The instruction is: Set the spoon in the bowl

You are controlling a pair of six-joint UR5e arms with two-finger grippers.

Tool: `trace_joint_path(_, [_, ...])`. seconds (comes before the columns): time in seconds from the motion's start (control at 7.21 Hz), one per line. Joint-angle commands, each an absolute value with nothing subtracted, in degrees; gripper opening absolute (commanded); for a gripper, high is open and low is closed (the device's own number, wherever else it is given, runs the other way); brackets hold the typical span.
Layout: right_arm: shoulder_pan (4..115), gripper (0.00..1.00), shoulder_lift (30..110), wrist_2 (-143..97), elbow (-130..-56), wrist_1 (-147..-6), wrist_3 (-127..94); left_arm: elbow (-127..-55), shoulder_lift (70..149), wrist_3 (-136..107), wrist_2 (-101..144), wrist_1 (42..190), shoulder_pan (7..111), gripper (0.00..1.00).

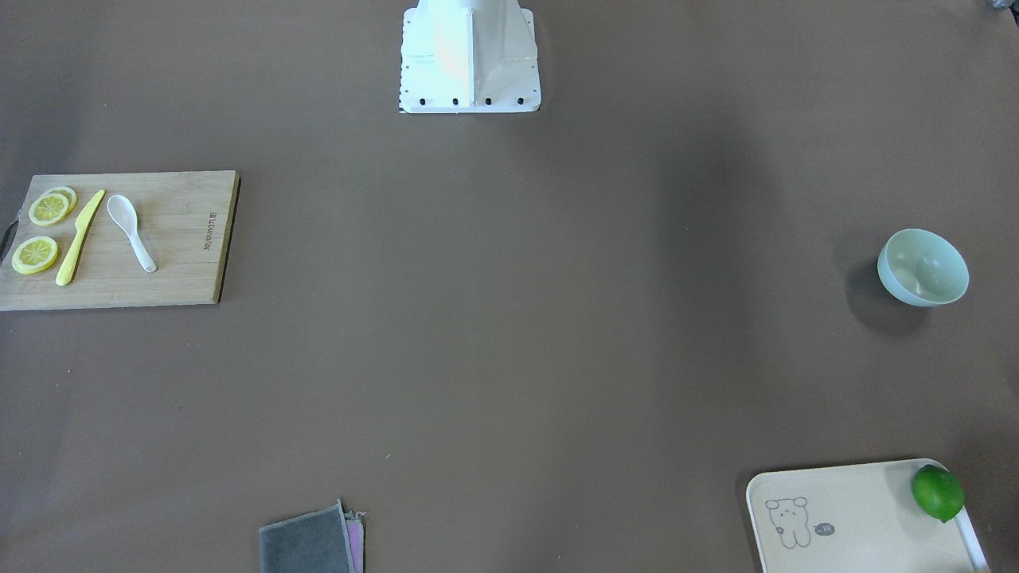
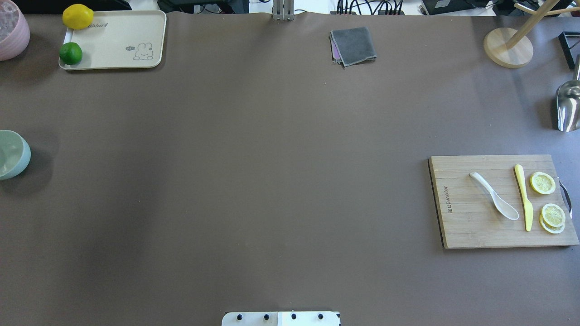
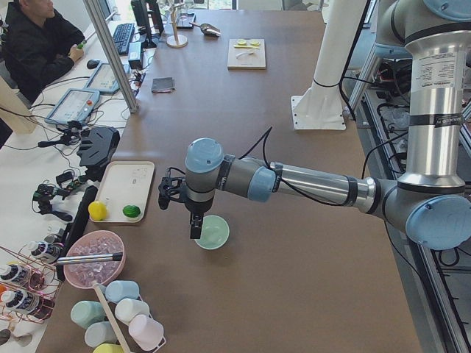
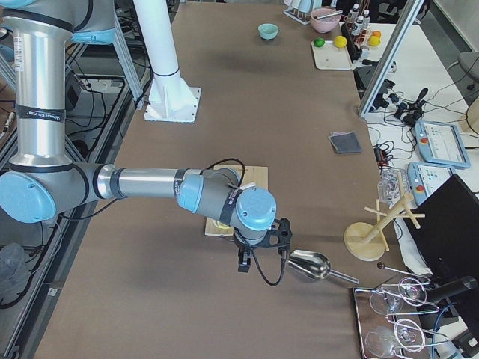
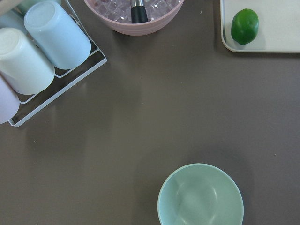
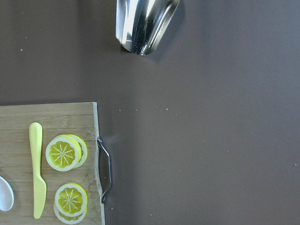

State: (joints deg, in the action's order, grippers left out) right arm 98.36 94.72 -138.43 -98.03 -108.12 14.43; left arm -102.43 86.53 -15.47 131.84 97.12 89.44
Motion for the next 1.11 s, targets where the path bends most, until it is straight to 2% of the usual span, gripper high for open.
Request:
trace_joint_path(0.0, [98.2,1.00,94.4,-138.4,-98.0,-108.1,14.4,-102.7,86.3,-15.6,131.8,97.0,89.5,0.99])
trace_joint_path(0.97, [98.2,1.00,94.3,-138.6,-98.1,-108.1,14.4,-102.0,86.4,-15.6,131.8,97.1,89.2,0.99])
